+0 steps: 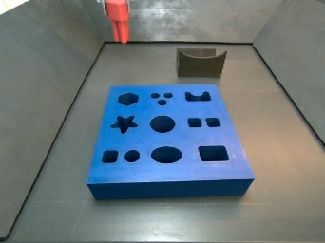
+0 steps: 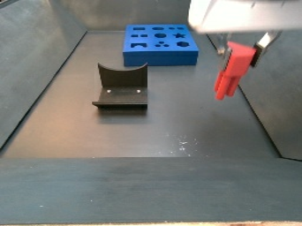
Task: Pick up the 3 prong object. Move to above the board. Insert the 3 prong object.
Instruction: Move to above the board.
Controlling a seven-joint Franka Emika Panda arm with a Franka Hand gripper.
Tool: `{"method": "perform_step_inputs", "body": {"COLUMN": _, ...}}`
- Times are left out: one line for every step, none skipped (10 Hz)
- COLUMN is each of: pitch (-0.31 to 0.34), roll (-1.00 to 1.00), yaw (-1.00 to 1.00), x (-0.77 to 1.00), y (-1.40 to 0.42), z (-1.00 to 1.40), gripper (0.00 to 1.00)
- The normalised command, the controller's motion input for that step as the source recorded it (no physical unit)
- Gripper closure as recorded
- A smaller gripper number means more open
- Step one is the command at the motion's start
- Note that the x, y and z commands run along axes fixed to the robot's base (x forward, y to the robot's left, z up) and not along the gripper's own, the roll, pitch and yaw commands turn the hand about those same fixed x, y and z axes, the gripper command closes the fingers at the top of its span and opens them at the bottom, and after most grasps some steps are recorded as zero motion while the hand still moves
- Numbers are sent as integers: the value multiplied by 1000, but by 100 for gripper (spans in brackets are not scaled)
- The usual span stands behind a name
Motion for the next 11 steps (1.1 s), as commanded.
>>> {"method": "perform_step_inputs", "body": {"pitch": 57, "roll": 131, "yaw": 32, "x": -96, "y": -110, "z": 1000, "gripper": 100}}
{"method": "perform_step_inputs", "body": {"pitch": 61, "roll": 137, "yaw": 33, "x": -88, "y": -100, "z": 1000, "gripper": 100}}
{"method": "perform_step_inputs", "body": {"pitch": 65, "roll": 140, "yaw": 33, "x": -84, "y": -94, "z": 1000, "gripper": 100}}
{"method": "perform_step_inputs", "body": {"pitch": 71, "roll": 139, "yaw": 35, "x": -76, "y": -83, "z": 1000, "gripper": 100}}
{"method": "perform_step_inputs", "body": {"pitch": 74, "roll": 125, "yaw": 33, "x": -63, "y": -69, "z": 971, "gripper": 100}}
{"method": "perform_step_inputs", "body": {"pitch": 75, "roll": 98, "yaw": 30, "x": -41, "y": -48, "z": 829, "gripper": 100}}
{"method": "perform_step_inputs", "body": {"pitch": 87, "roll": 73, "yaw": 26, "x": -14, "y": -21, "z": 637, "gripper": 100}}
{"method": "perform_step_inputs", "body": {"pitch": 99, "roll": 70, "yaw": 26, "x": 3, "y": -14, "z": 493, "gripper": 100}}
{"method": "perform_step_inputs", "body": {"pitch": 106, "roll": 68, "yaw": 26, "x": 7, "y": -13, "z": 347, "gripper": 100}}
{"method": "perform_step_inputs", "body": {"pitch": 317, "roll": -12, "yaw": -919, "x": 426, "y": -1000, "z": 294, "gripper": 100}}
{"method": "perform_step_inputs", "body": {"pitch": 300, "roll": -16, "yaw": -851, "x": 430, "y": -1000, "z": 269, "gripper": 100}}
